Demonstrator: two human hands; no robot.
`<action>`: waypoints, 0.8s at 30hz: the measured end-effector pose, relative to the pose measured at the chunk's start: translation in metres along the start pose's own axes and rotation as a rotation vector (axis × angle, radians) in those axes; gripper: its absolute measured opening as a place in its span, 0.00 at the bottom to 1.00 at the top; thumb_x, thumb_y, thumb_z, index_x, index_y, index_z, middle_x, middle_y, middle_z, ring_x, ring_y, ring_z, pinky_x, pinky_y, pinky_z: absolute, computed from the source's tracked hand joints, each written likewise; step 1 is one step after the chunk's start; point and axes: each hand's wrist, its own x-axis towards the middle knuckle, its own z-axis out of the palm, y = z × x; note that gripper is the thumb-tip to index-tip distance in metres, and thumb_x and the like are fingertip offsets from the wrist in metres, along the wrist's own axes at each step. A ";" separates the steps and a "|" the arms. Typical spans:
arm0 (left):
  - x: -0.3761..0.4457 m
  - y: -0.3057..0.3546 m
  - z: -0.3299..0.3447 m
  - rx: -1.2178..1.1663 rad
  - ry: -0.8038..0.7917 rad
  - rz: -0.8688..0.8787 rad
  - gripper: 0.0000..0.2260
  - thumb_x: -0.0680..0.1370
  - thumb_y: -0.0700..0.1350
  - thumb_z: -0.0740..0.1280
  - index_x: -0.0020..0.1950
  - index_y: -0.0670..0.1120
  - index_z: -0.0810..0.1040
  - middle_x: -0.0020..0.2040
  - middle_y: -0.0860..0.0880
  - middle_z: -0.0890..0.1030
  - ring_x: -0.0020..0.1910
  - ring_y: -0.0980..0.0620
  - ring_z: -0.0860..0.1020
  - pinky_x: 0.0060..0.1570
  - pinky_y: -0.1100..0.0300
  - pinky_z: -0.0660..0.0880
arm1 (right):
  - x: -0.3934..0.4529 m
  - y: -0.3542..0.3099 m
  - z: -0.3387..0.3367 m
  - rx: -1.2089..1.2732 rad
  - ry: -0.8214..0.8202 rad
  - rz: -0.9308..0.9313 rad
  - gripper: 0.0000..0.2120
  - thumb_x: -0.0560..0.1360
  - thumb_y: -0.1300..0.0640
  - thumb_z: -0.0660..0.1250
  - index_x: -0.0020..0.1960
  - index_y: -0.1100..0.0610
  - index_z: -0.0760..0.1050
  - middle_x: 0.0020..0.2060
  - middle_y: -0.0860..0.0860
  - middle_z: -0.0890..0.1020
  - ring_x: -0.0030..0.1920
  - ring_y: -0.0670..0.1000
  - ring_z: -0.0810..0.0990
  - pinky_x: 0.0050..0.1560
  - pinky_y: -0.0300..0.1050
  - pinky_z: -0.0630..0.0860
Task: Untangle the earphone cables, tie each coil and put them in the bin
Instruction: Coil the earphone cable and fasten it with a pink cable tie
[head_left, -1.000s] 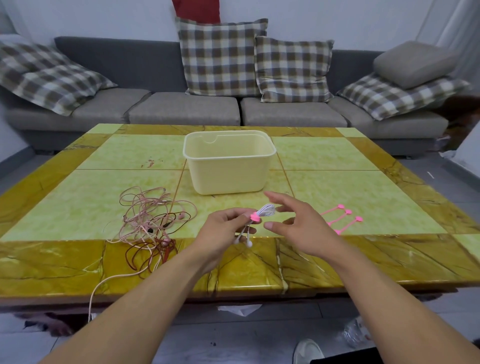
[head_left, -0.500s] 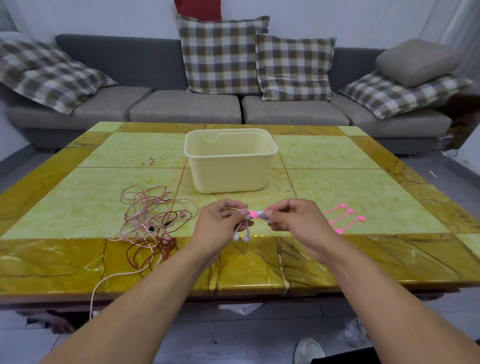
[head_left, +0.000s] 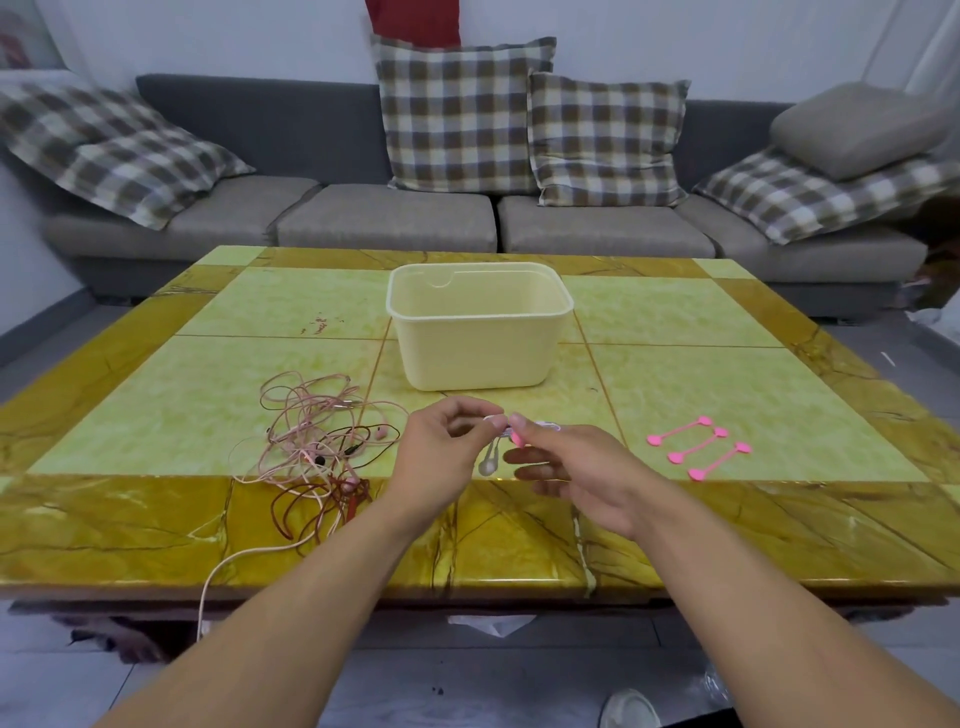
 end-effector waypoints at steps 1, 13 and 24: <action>0.001 0.000 0.000 -0.003 0.014 0.004 0.02 0.76 0.44 0.75 0.48 0.47 0.85 0.42 0.51 0.87 0.45 0.56 0.85 0.47 0.68 0.77 | 0.001 -0.001 0.001 0.059 0.002 -0.027 0.09 0.75 0.47 0.74 0.46 0.53 0.88 0.46 0.50 0.86 0.46 0.51 0.82 0.49 0.46 0.75; 0.044 0.007 -0.005 -0.308 0.240 -0.238 0.10 0.81 0.51 0.68 0.53 0.46 0.83 0.52 0.51 0.86 0.57 0.50 0.82 0.58 0.51 0.77 | 0.020 -0.007 0.013 0.368 0.310 -0.295 0.08 0.77 0.58 0.74 0.56 0.53 0.81 0.42 0.48 0.87 0.45 0.46 0.84 0.60 0.45 0.80; 0.098 0.023 -0.007 -0.476 0.216 -0.428 0.24 0.77 0.66 0.66 0.55 0.46 0.82 0.51 0.50 0.86 0.52 0.50 0.84 0.49 0.53 0.78 | 0.033 -0.015 0.016 0.752 0.207 -0.086 0.13 0.80 0.54 0.69 0.56 0.64 0.81 0.45 0.55 0.82 0.36 0.51 0.79 0.45 0.52 0.84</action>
